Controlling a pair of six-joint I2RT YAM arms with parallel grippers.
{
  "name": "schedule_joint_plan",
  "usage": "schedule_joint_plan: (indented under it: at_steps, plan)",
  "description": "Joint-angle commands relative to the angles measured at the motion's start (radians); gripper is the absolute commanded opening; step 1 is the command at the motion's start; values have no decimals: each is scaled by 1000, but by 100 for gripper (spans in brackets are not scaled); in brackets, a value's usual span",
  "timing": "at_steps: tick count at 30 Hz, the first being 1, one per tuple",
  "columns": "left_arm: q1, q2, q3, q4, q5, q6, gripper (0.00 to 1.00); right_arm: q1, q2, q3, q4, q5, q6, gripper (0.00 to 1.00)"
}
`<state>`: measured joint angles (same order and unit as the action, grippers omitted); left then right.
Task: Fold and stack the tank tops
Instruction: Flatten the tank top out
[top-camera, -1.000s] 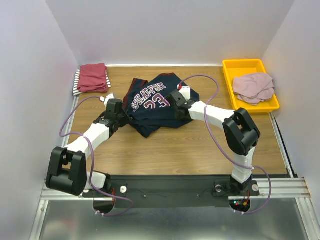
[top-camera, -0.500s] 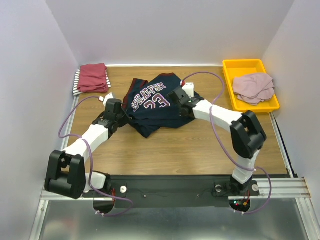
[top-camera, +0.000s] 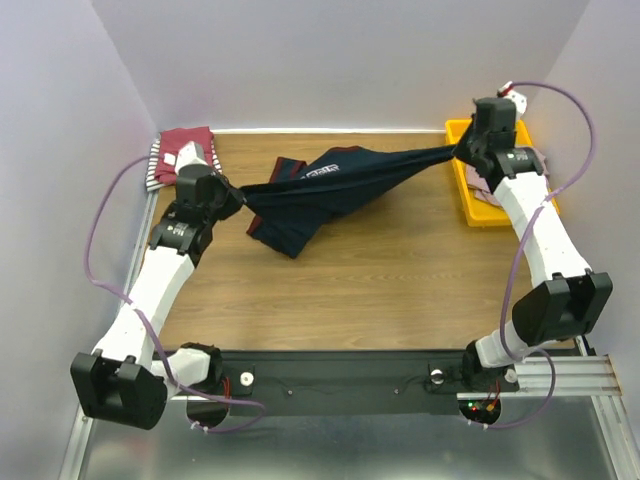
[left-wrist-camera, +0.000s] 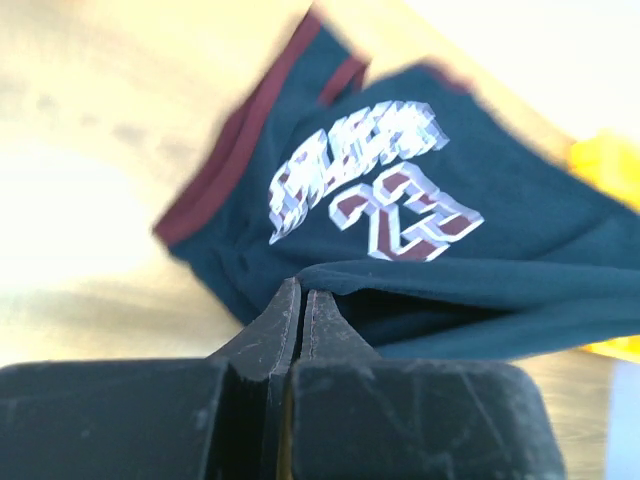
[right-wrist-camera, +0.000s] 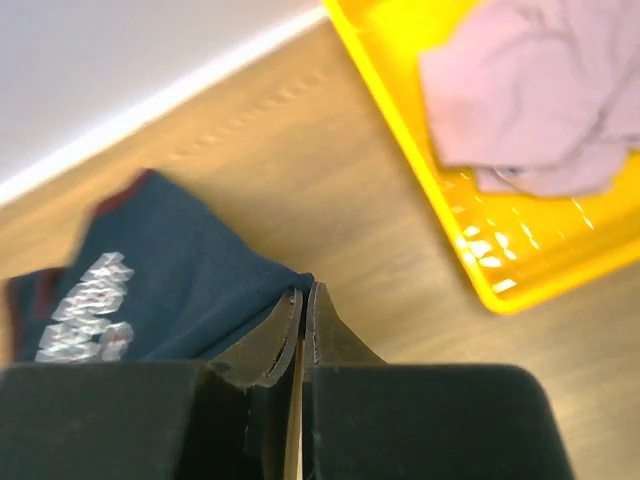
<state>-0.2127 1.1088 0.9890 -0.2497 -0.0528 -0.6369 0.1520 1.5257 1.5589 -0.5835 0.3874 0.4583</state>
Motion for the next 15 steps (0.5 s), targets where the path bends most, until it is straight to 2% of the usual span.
schedule_joint_plan:
  at_steps: [1, 5, 8, 15]
  plan:
    - [29, -50, 132, -65, -12, 46, 0, -69, -21, 168, -12, -166, -24, 0]
    - [38, -50, 272, -111, -27, 54, 0, -104, -6, 335, -29, -226, 14, 0]
    - [39, -32, 446, -118, -47, 62, 0, -106, 13, 496, -35, -269, 49, 1]
    - [41, 26, 763, -96, 21, 72, 0, -108, 50, 778, -33, -315, 85, 0]
